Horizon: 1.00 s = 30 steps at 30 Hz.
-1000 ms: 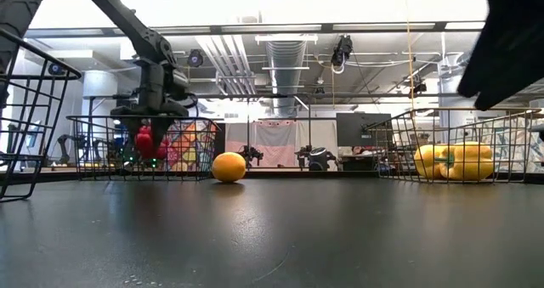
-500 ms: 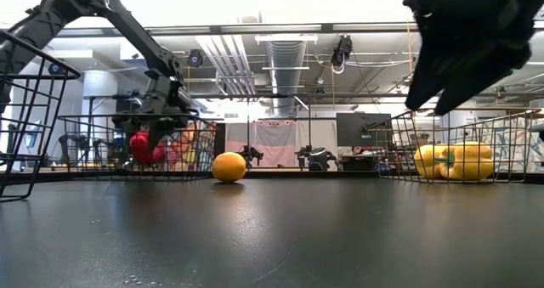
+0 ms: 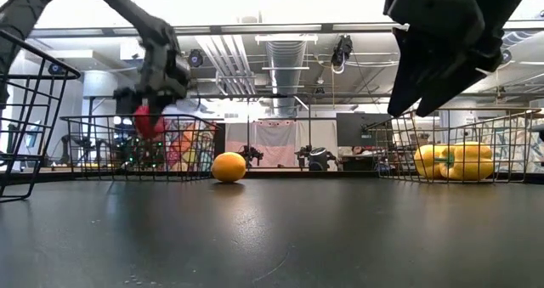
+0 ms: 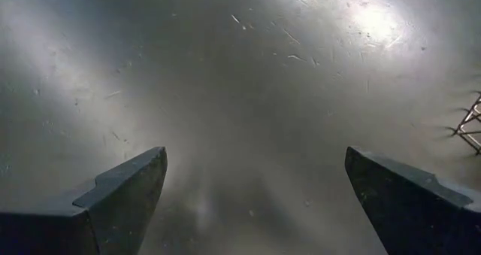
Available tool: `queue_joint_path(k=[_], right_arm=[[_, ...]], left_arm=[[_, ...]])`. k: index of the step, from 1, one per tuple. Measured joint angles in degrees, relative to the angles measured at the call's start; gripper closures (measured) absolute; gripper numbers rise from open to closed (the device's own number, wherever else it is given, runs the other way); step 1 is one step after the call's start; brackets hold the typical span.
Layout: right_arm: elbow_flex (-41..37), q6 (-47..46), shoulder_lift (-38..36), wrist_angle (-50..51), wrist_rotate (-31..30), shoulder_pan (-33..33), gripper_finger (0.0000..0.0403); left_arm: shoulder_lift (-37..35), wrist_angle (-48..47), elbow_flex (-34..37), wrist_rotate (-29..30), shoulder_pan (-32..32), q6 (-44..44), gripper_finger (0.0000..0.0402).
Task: Sort produce into baskets
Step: Put the red bell pepper into the bottom black wire basket
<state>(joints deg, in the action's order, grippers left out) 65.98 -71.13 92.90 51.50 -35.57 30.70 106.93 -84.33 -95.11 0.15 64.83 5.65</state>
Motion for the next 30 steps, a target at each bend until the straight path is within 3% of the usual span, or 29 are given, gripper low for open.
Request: queue_joint_path(k=[4, 7, 10, 13, 16, 19, 24, 27, 30], right_arm=[[0.00, 0.73, 0.00, -0.04, 0.00, 0.15, 0.0003], [0.00, 1.56, 0.00, -0.15, 0.00, 0.39, 0.0003], [0.00, 2.09, 0.00, -0.55, 0.00, 1.14, 0.0003], [0.00, 2.07, 0.00, -1.33, 0.00, 2.31, 0.0003], [0.00, 1.12, 0.00, -1.80, -0.02, 3.79, 0.0003], [0.00, -0.23, 0.00, -2.86, -0.04, 5.29, 0.0003], [0.00, -2.10, 0.00, -3.06, -0.92, 7.39, 0.0003], [0.00, -2.34, 0.00, -3.20, -2.10, 7.84, 0.0003], [0.00, -1.24, 0.00, -3.34, -2.14, 7.74, 0.0003]], left_arm=[[-7.31, -2.85, 0.33, -0.07, -3.98, 1.54, 0.0185], [-14.39, -5.44, 1.18, -0.93, -10.48, 2.15, 0.0185], [-22.35, -5.47, 3.12, -1.42, -20.28, 2.16, 0.0185], [-30.67, -5.53, 5.88, -2.80, -33.91, 3.49, 0.0185], [-37.33, -4.73, 9.59, -2.66, -50.72, 15.24, 0.0184], [-41.89, -4.66, 13.58, 0.01, -71.54, 30.22, 0.0185], [-42.95, -2.18, 19.80, 7.33, -104.28, 59.19, 0.0185], [-40.17, 1.37, 21.89, 9.71, -115.23, 69.89, 0.0185], [-36.21, 5.02, 22.84, 9.96, -119.71, 75.74, 0.0184]])
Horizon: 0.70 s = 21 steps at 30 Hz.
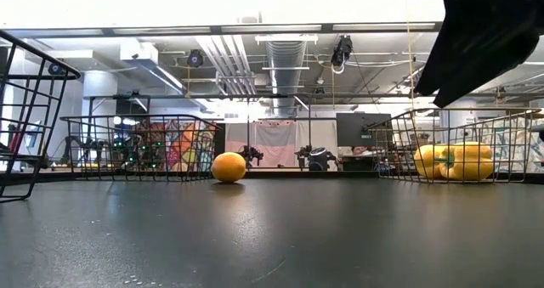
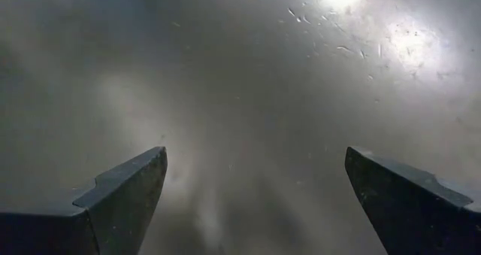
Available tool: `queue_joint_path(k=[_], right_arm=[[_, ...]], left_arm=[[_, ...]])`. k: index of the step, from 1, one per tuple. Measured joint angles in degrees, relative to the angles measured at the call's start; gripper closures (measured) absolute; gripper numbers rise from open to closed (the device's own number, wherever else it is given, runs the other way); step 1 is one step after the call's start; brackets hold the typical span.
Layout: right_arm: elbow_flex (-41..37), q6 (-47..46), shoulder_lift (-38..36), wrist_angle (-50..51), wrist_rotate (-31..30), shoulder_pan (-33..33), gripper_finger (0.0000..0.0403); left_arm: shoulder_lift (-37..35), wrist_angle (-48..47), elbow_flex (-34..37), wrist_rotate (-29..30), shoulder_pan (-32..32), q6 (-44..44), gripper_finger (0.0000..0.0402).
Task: Sort produce into baskets
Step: Put the red bell pepper into the bottom black wire basket
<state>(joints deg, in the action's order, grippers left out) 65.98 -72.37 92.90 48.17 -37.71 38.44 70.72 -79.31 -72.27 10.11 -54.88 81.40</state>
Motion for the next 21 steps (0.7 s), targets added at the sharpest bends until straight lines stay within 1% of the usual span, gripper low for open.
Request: queue_joint_path(k=[2, 4, 7, 11, 14, 17, 21], right_arm=[[0.00, 1.49, 0.00, -0.15, -0.05, -0.34, 0.0003], [0.00, 3.20, 0.00, -0.16, -0.07, -0.89, 0.0003], [0.00, 6.40, 0.00, -0.29, -0.32, -1.87, 0.0003], [0.00, 10.22, 0.00, -0.92, -1.46, -3.27, 0.0003], [0.00, 12.78, 0.00, -1.50, -1.51, -4.06, 0.0003], [0.02, 14.29, 0.00, -2.48, -1.51, -4.31, 0.0003], [0.02, 14.57, 0.00, -2.50, -1.43, -4.20, 0.0003]], left_arm=[[3.02, 3.54, 0.71, -1.11, -0.91, 1.04, 0.0184], [6.21, 8.00, 1.29, -3.82, -1.08, 0.83, 0.0183], [10.83, 11.10, 1.70, -6.55, -1.06, -0.48, 0.0183], [15.35, 12.06, 1.73, -7.68, -0.87, -0.74, 0.0182], [17.88, 12.42, 1.15, -8.32, -0.88, 1.71, 0.0175], [20.30, 12.82, -0.20, -9.35, -0.91, 2.20, 0.0158], [23.20, 12.37, -1.22, -10.76, -0.20, 5.35, 0.0129]])
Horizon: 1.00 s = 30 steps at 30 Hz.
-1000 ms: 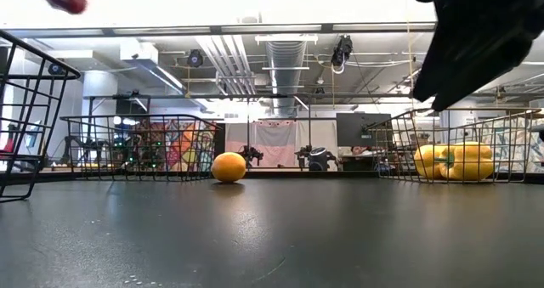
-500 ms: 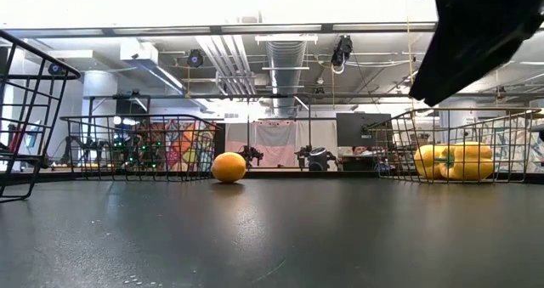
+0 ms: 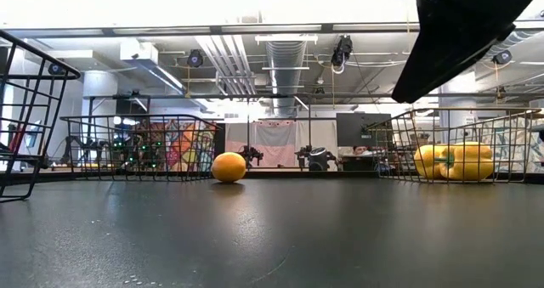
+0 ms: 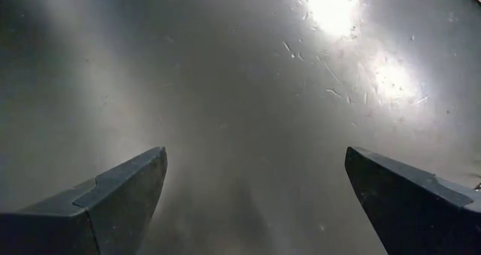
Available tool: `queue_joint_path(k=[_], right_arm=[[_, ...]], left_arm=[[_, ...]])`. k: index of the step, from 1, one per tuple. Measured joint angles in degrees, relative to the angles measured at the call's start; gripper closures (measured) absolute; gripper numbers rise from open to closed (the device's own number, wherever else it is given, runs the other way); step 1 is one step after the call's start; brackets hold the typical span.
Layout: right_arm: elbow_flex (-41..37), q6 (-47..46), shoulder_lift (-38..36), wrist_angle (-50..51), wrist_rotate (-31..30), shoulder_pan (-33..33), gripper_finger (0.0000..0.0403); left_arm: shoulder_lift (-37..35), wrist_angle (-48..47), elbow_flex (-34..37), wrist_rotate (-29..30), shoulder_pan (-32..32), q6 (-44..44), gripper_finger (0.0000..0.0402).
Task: Sort produce into baskets
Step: Put the red bell pepper into the bottom black wire basket, then put the top yellow lemon into the top black wire basket
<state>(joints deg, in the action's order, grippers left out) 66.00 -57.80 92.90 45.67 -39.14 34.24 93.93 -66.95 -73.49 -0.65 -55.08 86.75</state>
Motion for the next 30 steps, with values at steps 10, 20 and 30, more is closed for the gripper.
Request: queue_joint_path(k=[10, 20, 30], right_arm=[[0.11, 2.21, -0.20, 0.48, 0.25, 0.00, 0.0003], [0.24, 3.88, -4.40, 1.56, -2.57, -0.53, 0.0003], [0.24, 1.90, -5.23, 1.39, -2.44, -1.14, 0.0003]], left_arm=[[3.74, -5.66, -1.32, -3.82, 0.91, -2.24, 0.0082], [1.82, -23.03, -20.68, 24.34, 1.46, -4.25, 0.0075], [3.05, -18.33, -25.13, 43.18, 22.61, -28.19, 0.0074]])
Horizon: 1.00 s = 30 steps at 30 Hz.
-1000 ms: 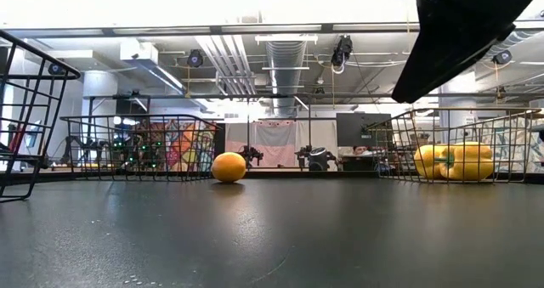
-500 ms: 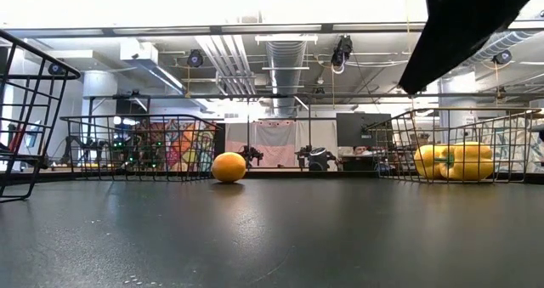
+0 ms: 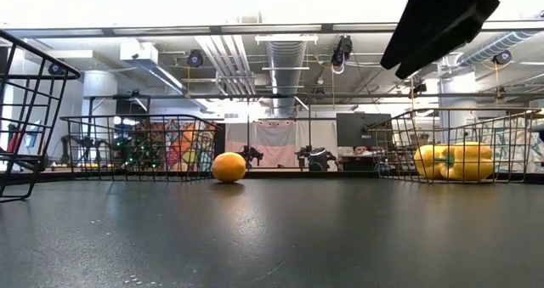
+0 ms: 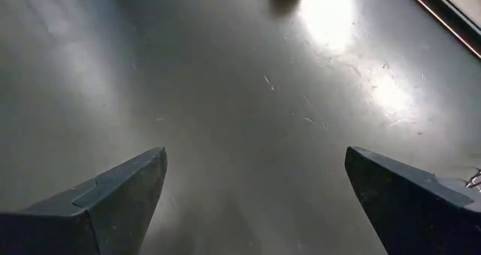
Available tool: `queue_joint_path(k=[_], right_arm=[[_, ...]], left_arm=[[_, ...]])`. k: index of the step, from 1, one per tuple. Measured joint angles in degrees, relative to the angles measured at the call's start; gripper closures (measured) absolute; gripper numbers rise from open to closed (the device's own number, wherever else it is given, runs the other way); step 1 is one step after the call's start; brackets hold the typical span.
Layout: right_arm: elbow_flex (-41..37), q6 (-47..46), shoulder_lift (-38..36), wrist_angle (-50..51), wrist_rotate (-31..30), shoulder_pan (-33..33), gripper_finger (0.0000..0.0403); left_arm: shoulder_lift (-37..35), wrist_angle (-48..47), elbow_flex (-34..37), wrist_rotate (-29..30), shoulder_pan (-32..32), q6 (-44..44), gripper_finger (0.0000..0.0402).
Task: Sort produce into baskets
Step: Put the top yellow lemon into the top black wire basket
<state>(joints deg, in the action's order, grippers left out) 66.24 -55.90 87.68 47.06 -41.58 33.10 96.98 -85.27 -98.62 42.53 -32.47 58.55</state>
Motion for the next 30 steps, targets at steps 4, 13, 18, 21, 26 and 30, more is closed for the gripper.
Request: queue_joint_path(k=[4, 13, 18, 21, 26, 30], right_arm=[[0.00, 0.82, -0.27, 0.03, 0.00, 0.66, 0.0003], [-0.49, 0.31, 2.11, 0.07, -0.37, 1.69, 0.0003], [-2.86, -0.73, 4.08, 0.00, -0.37, 1.77, 0.0003], [-4.00, -1.65, 4.61, -0.12, -1.46, 1.14, 0.0003], [-4.52, -1.67, 4.61, -0.28, -3.30, -0.56, 0.0003], [-4.52, -1.08, 4.61, -0.42, -3.44, -0.93, 0.0003]], left_arm=[[1.82, 7.29, 1.01, -6.43, 12.55, -21.76, 0.0074], [7.35, 18.76, 3.66, -21.72, 37.37, -58.28, 0.0074], [13.91, 19.39, 3.68, -28.18, 44.22, -69.99, 0.0074], [17.22, 19.15, 3.45, -28.29, 46.18, -75.38, 0.0074], [21.86, 20.45, 2.65, -28.02, 47.27, -81.59, 0.0074], [24.97, 21.51, 2.66, -25.31, 47.04, -85.04, 0.0074]])
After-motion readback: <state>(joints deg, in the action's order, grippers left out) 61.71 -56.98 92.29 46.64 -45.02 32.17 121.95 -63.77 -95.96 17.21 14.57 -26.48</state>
